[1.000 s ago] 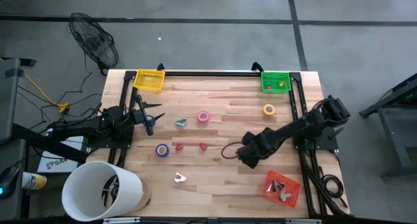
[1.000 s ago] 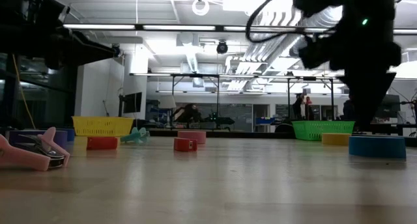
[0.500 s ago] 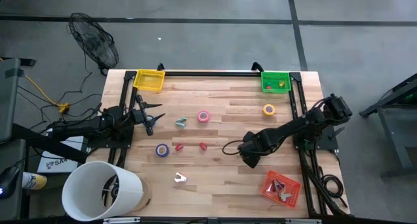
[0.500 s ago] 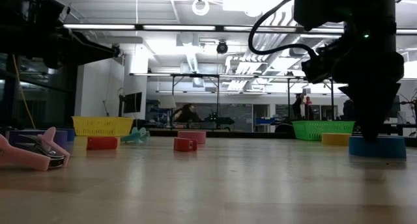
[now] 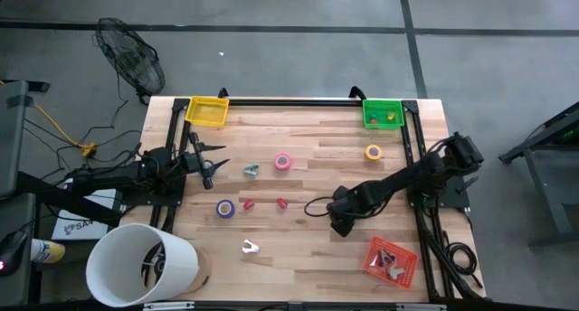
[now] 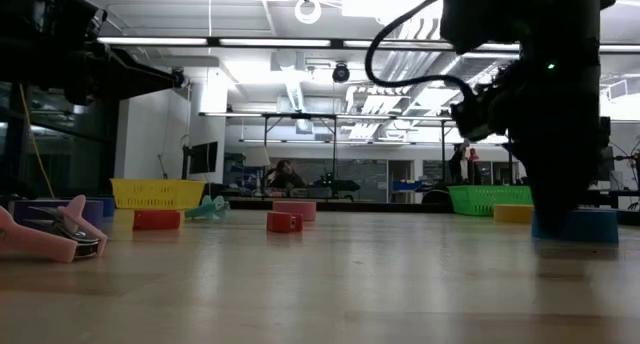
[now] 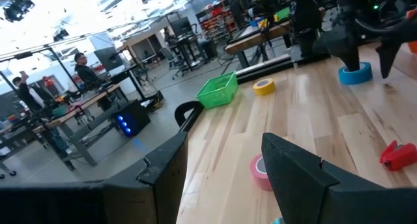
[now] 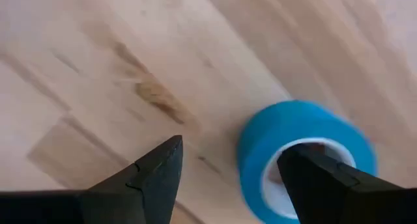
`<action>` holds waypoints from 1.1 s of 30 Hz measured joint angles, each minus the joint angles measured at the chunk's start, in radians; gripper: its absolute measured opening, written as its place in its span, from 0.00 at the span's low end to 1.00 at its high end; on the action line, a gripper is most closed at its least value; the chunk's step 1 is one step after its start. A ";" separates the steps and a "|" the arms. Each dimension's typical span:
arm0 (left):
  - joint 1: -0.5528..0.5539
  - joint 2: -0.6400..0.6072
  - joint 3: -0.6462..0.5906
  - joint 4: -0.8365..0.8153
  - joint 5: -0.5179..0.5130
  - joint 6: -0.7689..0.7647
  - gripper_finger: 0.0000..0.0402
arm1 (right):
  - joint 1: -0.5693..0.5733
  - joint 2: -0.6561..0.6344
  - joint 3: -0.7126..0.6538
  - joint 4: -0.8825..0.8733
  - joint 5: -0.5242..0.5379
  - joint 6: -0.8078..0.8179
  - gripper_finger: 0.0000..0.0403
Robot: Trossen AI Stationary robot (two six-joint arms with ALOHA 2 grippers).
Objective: Pick and place Stapler, Stapler remover, tape
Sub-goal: Put the light blue tape into the yellow bin
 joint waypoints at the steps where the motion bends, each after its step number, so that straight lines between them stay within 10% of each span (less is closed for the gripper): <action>1: 0.000 0.000 0.000 0.000 0.000 0.000 0.48 | 0.000 -0.003 0.001 0.006 0.000 -0.003 0.58; 18: 0.000 0.000 0.000 -0.002 0.006 -0.035 0.48 | 0.001 -0.005 0.002 0.023 0.109 -0.119 0.07; 33: 0.000 0.007 0.000 0.104 0.069 -0.049 0.48 | -0.031 -0.005 0.003 0.295 0.547 -0.402 0.07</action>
